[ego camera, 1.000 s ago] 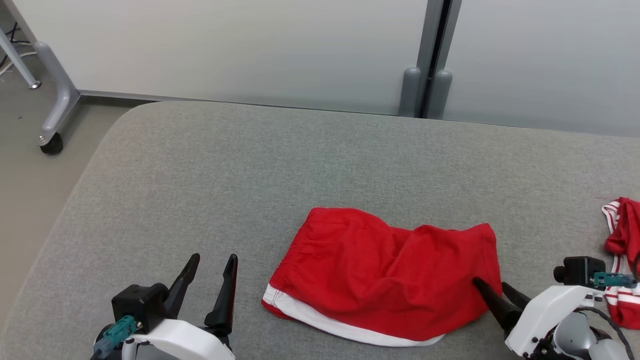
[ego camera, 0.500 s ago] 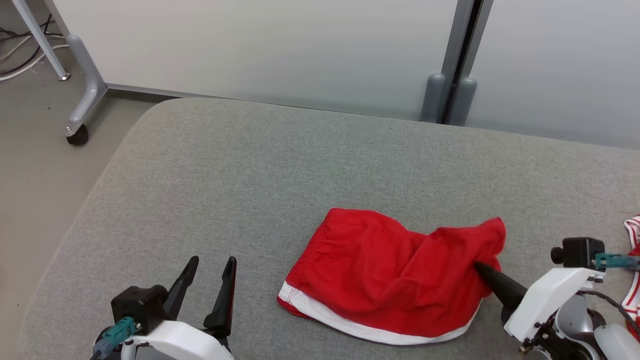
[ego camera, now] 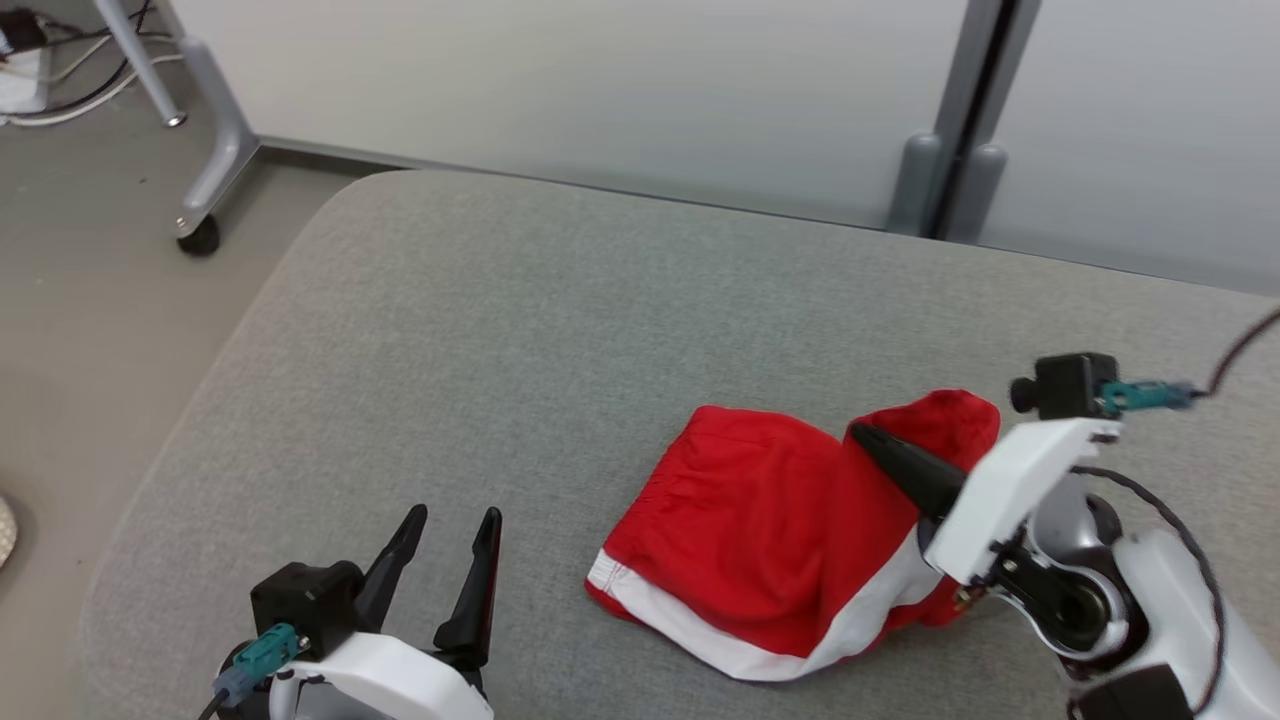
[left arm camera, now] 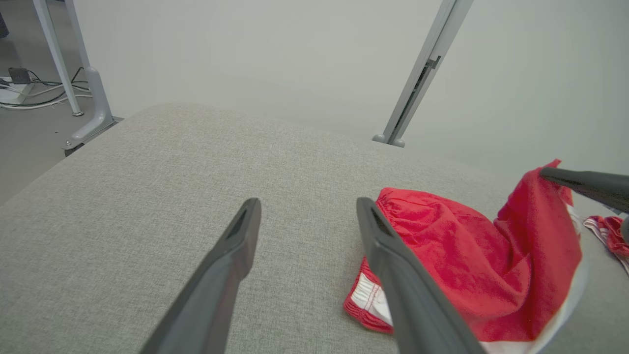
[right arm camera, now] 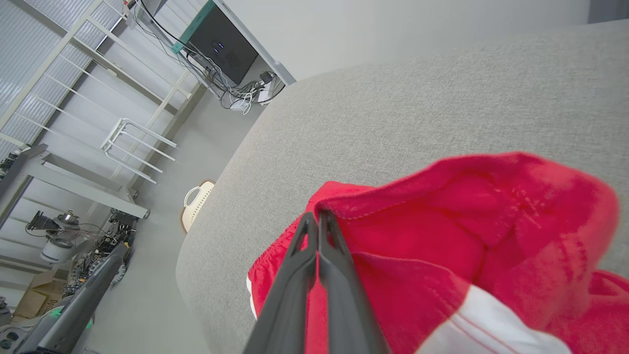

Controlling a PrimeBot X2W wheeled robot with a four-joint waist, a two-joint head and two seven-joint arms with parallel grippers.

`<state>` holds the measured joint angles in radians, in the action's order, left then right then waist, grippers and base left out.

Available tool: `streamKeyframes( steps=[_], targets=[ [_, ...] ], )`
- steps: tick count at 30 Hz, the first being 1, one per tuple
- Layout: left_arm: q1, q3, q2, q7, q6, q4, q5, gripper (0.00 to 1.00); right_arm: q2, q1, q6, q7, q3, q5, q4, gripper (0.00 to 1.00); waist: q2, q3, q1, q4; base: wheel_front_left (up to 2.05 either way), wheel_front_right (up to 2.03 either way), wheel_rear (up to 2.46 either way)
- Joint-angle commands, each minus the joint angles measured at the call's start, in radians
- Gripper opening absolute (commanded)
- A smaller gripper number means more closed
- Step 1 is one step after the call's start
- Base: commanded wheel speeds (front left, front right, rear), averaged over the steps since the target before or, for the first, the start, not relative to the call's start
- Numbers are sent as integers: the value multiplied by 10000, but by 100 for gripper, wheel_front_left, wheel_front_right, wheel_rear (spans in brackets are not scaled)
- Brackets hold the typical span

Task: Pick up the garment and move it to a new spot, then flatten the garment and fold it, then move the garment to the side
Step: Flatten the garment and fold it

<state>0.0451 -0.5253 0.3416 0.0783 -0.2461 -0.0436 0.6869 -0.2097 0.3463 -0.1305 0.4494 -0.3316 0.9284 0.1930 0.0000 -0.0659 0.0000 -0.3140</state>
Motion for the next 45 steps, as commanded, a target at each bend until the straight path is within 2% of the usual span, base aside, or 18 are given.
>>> streamKeyframes(
  steps=[1, 3, 4, 6, 7, 8, 9, 13, 16, 22, 26, 30, 35, 45],
  targets=[
    [155, 6, 10, 13, 59, 38, -40, 100, 49, 173, -7, 86, -59, -73, 182, 0, 0, -196, 0, -234, 0, 0, 0],
    [195, -21, -22, 32, 86, 88, -48, 100, 143, 446, -7, 144, -147, -148, 554, 0, 0, -256, 0, -327, 0, 0, 0],
    [287, -31, -73, 79, 116, 181, -14, 100, 324, 888, -7, 273, -365, -270, 1266, 0, 0, -350, 0, -470, 0, 0, 0],
    [317, -69, -147, 125, 163, 274, -4, 100, 488, 1276, -7, 195, -587, -323, 1882, 0, 0, -390, 0, -551, 0, 0, 0],
    [329, -93, -171, 145, 164, 327, -1, 100, 574, 1428, -7, 118, -678, -294, 2170, 22, 0, -393, 0, -576, 0, 0, 0],
    [334, -98, -181, 156, 153, 362, 9, 100, 644, 1561, -7, 56, -771, -241, 2425, 51, 0, -390, 0, -590, 0, 0, 0],
    [346, -112, -191, 158, 164, 414, 25, 100, 727, 1684, -7, -32, -837, -159, 2668, 100, 0, -380, 0, -593, 0, 0, 0],
    [321, -137, -195, 160, 165, 521, 57, 100, 822, 1957, -7, -424, -1106, 190, 2964, 100, 0, -198, 0, -427, 0, 0, 0],
    [251, -112, -134, 165, 125, 528, 68, 100, 564, 1890, -7, -642, -1102, 628, 2638, 100, 0, -15, 0, -189, 0, 0, 0],
    [65, -51, -27, 149, 42, 437, 118, 100, -487, 1510, -7, -1112, -464, 1236, 1491, 100, 0, 290, 0, 290, 0, 0, 0],
    [20, -56, -6, 140, 13, 374, 163, 100, -1363, 1061, -7, -1691, 28, 767, 885, 100, 0, 362, 0, 448, 0, 0, 0],
    [39, -131, -48, 139, 37, 348, 162, 100, -1753, 486, -7, -1837, 151, 513, 617, 100, 0, 348, 0, 389, 0, 0, 0],
    [97, -152, -97, 206, 99, 371, 188, 100, -1805, 222, -7, -1635, -213, 214, 589, 100, 0, 212, 0, 235, 0, 0, 0],
    [170, -201, -223, 329, 187, 625, 277, 100, -1893, 817, -7, -336, -1889, -579, 1294, 100, 0, 100, 0, -249, 0, 0, 0]
  ],
)
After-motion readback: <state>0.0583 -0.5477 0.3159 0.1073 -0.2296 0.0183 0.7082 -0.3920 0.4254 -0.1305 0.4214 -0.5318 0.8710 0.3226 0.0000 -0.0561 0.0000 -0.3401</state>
